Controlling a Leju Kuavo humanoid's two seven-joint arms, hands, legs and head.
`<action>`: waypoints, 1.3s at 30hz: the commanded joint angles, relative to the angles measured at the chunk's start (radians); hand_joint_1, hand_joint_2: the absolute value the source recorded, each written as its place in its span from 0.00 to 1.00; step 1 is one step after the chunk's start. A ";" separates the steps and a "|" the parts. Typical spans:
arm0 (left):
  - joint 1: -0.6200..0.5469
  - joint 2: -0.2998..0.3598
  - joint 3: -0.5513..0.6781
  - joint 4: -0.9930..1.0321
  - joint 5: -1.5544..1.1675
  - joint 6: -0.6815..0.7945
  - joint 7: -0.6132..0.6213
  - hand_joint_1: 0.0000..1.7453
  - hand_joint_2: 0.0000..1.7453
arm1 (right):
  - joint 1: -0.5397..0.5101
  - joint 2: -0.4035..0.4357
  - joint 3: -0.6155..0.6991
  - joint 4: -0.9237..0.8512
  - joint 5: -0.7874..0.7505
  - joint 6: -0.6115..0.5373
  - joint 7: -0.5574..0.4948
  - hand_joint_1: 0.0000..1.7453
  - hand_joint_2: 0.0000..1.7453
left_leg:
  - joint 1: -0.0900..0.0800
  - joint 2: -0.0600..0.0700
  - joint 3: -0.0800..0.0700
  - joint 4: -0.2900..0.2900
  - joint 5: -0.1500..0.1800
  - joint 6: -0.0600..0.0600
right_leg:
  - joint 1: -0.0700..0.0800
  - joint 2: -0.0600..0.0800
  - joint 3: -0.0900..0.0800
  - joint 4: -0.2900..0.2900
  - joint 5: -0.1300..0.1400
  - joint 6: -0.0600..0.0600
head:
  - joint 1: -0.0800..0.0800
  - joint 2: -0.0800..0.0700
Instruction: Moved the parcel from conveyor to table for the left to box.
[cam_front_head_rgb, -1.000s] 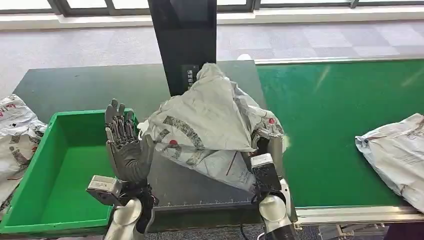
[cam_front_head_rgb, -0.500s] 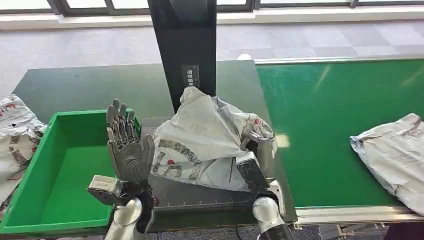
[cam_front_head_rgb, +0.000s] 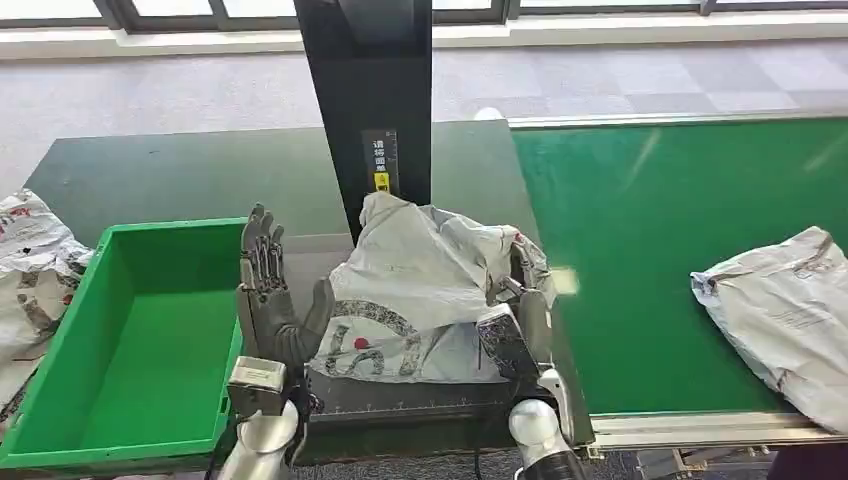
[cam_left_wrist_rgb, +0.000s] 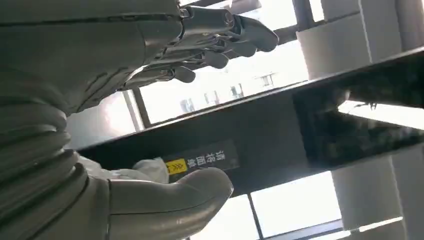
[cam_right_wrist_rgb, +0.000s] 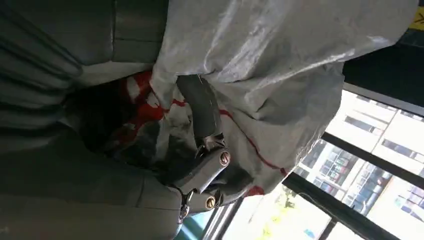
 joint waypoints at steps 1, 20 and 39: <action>-0.042 -0.019 -0.006 0.243 -0.235 0.041 0.042 0.00 1.00 | -0.024 0.004 -0.080 0.090 -0.005 0.021 -0.001 0.00 0.00 | 0.000 -0.001 0.003 -0.002 0.000 0.001 | 0.000 -0.003 0.004 -0.002 0.000 -0.001 | 0.000 0.000; -0.177 -0.022 -0.137 0.652 -0.996 0.076 0.450 0.05 1.00 | -0.017 -0.003 -0.091 0.098 -0.006 0.051 -0.008 0.00 0.00 | 0.000 0.000 0.001 -0.001 0.000 0.000 | 0.000 -0.002 0.001 -0.001 0.000 -0.001 | 0.000 0.000; -0.201 -0.033 -0.113 0.680 -1.216 0.197 0.615 1.00 1.00 | 0.027 0.004 -0.104 0.040 0.001 0.056 -0.007 0.00 0.00 | 0.000 0.002 0.002 -0.001 0.000 0.000 | 0.000 0.000 0.001 -0.001 0.000 -0.001 | 0.000 0.000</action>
